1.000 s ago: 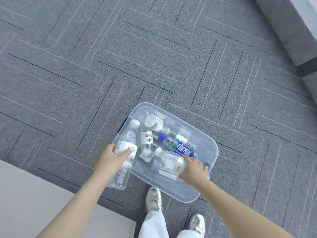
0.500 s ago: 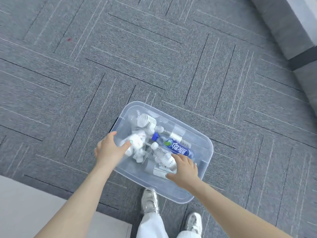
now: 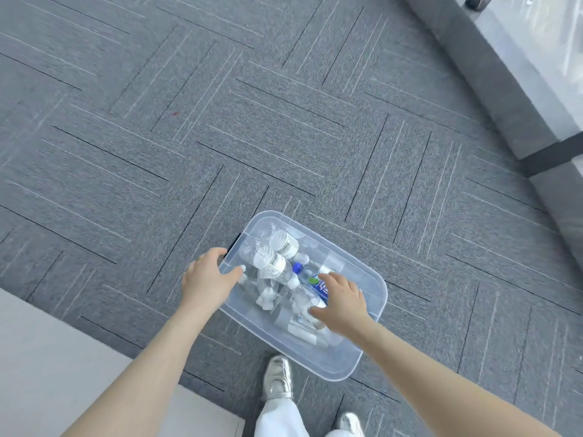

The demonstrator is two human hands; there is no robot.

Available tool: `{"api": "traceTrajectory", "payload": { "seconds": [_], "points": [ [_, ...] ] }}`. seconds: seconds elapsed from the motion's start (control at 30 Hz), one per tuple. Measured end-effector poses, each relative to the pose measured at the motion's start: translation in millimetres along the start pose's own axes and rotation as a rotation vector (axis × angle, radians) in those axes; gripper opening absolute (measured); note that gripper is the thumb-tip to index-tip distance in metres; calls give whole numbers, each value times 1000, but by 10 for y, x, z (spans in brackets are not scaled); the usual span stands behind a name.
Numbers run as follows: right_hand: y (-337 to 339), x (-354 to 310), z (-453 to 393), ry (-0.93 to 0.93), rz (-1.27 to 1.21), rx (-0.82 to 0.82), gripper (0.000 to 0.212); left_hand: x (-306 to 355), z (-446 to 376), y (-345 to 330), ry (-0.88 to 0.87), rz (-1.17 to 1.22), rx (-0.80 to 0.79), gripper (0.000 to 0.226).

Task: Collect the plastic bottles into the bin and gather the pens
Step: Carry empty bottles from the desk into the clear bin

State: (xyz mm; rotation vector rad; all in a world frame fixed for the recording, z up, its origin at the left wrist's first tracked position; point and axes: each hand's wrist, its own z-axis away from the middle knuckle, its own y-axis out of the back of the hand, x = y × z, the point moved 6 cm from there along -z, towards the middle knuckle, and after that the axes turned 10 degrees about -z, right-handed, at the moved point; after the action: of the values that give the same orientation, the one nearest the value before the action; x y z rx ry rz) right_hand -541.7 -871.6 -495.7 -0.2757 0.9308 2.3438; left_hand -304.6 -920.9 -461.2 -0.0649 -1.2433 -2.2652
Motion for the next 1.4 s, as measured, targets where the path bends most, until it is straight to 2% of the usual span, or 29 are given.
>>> {"api": "traceTrajectory", "payload": {
  "seconds": [0.3, 0.57, 0.73, 0.97, 1.03, 1.1, 1.13, 1.17, 1.27, 1.4],
  "points": [
    [782, -653, 872, 207, 44, 92, 70, 206, 930, 895, -22, 84, 161, 50],
    [1456, -1286, 1799, 432, 137, 152, 70, 275, 2087, 1538, -66, 142, 328, 47],
    [1764, -1808, 2556, 565, 215, 168, 68, 115, 2992, 2030, -49, 263, 480, 44],
    [1818, -2635, 3780, 772, 340, 135, 68, -598, 4389, 2739, 73, 352, 624, 45],
    [1778, -2867, 4051, 825, 365, 119, 67, -830, 4768, 2904, 137, 382, 636, 60],
    [1705, -3166, 4358, 885, 372, 93, 67, -1116, 5205, 3100, 200, 404, 723, 87],
    [1663, -3307, 4494, 912, 374, 83, 67, -1267, 5396, 3166, 233, 408, 750, 93],
    [1610, -3440, 4620, 939, 377, 70, 67, -1408, 5585, 3220, 261, 414, 765, 91],
    [1391, -3799, 4967, 1001, 391, 31, 66, -1846, 6093, 3284, 339, 444, 832, 62],
    [896, -4181, 5397, 1060, 405, -29, 64, -2510, 6666, 3230, 458, 498, 916, 49]
  ]
}}
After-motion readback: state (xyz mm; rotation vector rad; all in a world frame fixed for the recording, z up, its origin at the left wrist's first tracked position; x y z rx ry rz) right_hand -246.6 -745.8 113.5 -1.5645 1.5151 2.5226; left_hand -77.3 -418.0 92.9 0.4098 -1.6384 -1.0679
